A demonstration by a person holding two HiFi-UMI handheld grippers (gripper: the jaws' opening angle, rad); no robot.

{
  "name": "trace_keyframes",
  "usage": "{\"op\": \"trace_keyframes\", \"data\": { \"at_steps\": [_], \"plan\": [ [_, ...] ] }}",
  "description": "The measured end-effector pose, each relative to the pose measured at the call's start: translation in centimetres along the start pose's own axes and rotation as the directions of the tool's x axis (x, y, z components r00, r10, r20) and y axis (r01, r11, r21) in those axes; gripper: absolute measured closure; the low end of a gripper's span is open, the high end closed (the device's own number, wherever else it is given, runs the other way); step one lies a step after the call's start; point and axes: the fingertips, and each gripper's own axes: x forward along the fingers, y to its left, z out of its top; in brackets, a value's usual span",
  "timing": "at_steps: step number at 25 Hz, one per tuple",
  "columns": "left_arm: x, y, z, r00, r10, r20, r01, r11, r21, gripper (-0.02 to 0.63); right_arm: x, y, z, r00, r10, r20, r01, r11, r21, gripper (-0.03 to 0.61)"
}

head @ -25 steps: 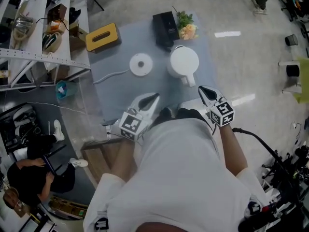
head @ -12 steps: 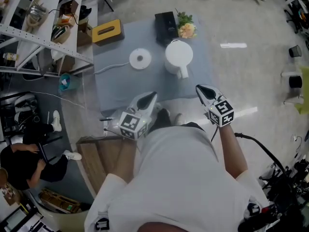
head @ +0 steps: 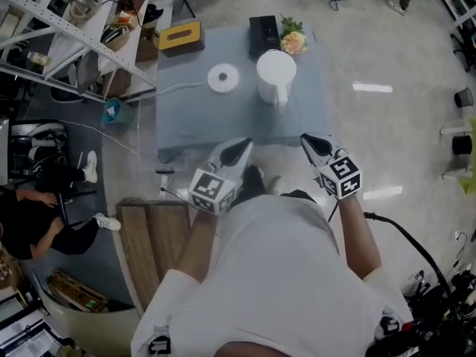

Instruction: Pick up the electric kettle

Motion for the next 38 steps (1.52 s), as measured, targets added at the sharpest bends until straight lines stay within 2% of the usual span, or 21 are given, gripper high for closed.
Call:
{"op": "trace_keyframes", "data": {
  "at_steps": [7,17,20,26,32,38],
  "plan": [
    [-2.8,-3.0,-0.1,0.999,0.031,0.017,-0.031,0.999,-0.01,0.611,-2.1,2.2,-0.4,0.999,0.033,0.0,-0.033,0.999,-0.027,0.574],
    [-5.5,-2.5,1.1,1.0,0.007,0.025,-0.007,1.0,0.003,0.611,-2.1,4.5,0.9,1.0,-0.001,0.012,0.002,1.0,-0.031,0.578],
    [-6.4,-2.0,2.0,1.0,-0.013,0.027,0.013,1.0,0.011,0.611,-1.9,5.4,2.2,0.999,-0.03,0.041,0.031,0.999,-0.017,0.578],
    [-8.0,-0.7,1.4,0.999,-0.047,-0.022,0.047,0.998,0.031,0.611,-2.0,7.3,5.1,0.987,-0.068,0.144,0.062,0.997,0.045,0.577],
    [-8.5,-0.5,1.8,0.997,-0.076,-0.015,0.076,0.996,0.044,0.611,-2.1,7.1,5.3,0.979,-0.109,0.174,0.092,0.99,0.105,0.577],
    [-8.7,-0.1,1.9,0.995,-0.094,-0.018,0.094,0.994,0.052,0.611,-1.8,8.0,5.7,0.977,-0.111,0.184,0.093,0.991,0.101,0.577]
  ]
}}
